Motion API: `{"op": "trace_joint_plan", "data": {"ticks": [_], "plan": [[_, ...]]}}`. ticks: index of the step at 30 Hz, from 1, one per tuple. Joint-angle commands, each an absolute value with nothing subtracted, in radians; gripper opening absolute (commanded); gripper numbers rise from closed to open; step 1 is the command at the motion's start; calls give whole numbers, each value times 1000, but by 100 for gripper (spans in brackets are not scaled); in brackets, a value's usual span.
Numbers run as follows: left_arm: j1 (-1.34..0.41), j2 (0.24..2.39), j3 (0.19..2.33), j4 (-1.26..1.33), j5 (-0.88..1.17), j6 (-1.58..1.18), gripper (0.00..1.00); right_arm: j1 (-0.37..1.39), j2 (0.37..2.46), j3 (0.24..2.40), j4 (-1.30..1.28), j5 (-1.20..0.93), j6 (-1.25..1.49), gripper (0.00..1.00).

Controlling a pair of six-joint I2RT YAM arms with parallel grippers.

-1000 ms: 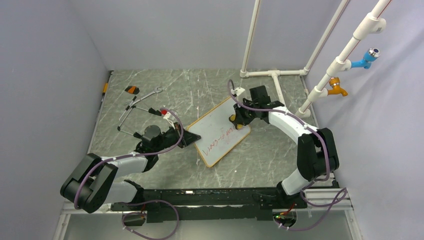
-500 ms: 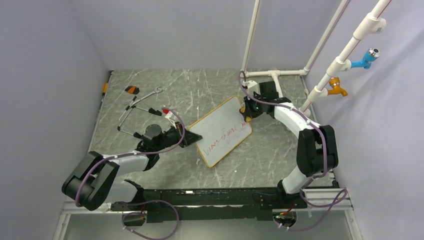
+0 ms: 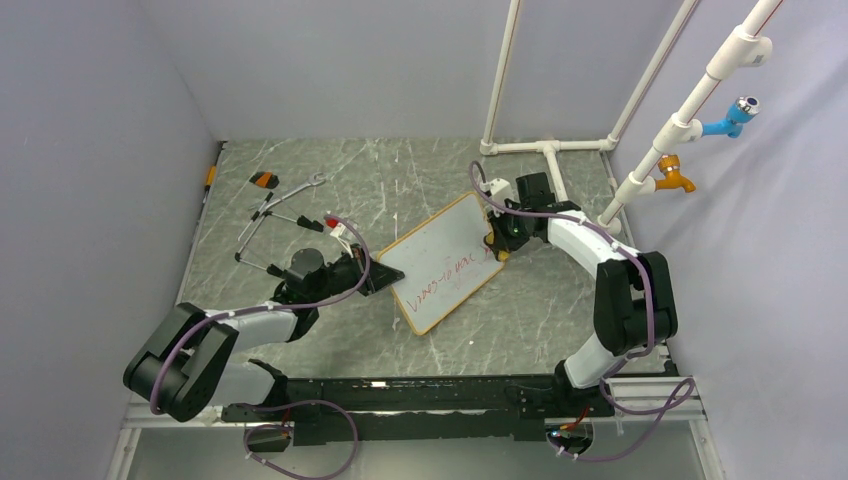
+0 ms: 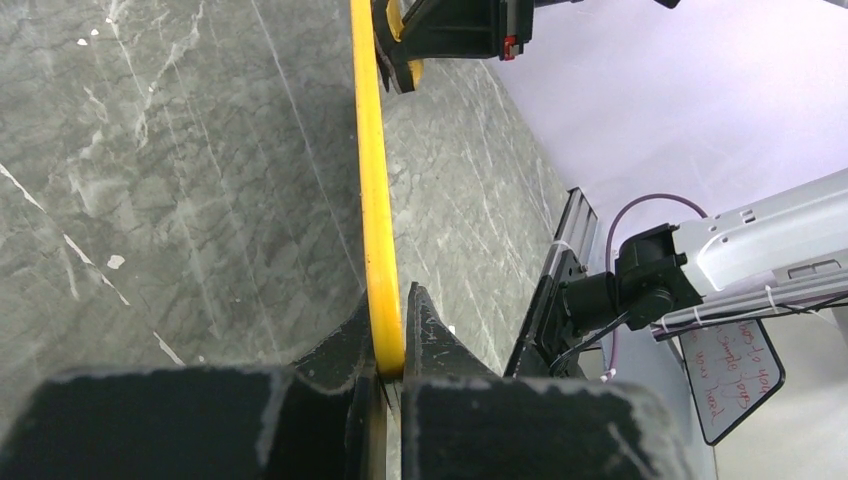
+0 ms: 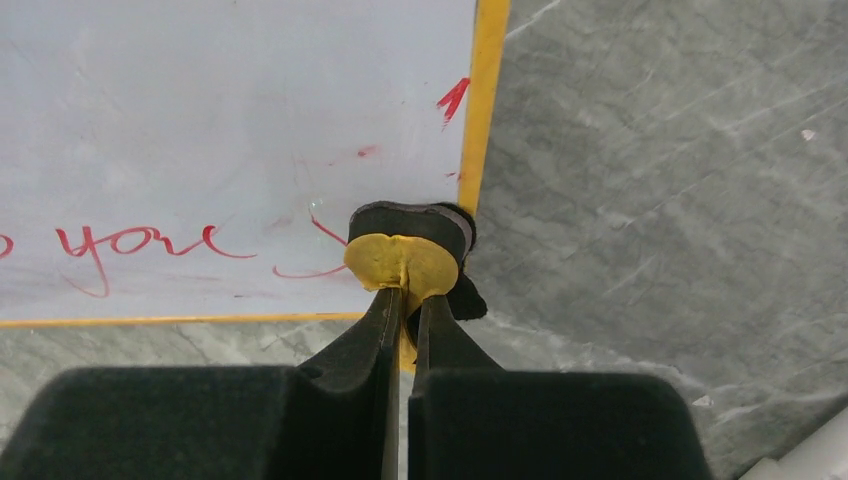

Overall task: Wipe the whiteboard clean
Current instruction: Erase the whiteboard at the center of the board.

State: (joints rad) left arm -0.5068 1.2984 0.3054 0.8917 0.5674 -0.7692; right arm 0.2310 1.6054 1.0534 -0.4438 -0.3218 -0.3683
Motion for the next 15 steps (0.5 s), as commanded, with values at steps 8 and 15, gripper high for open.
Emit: {"op": "trace_joint_plan", "data": {"ticks": [8, 15], "plan": [[-544, 1280, 359, 1030, 783, -751, 0, 255, 1650, 1248, -518, -380, -349, 0], [-545, 1287, 363, 1035, 790, -755, 0, 268, 1731, 1436, -541, -386, -302, 0]]}}
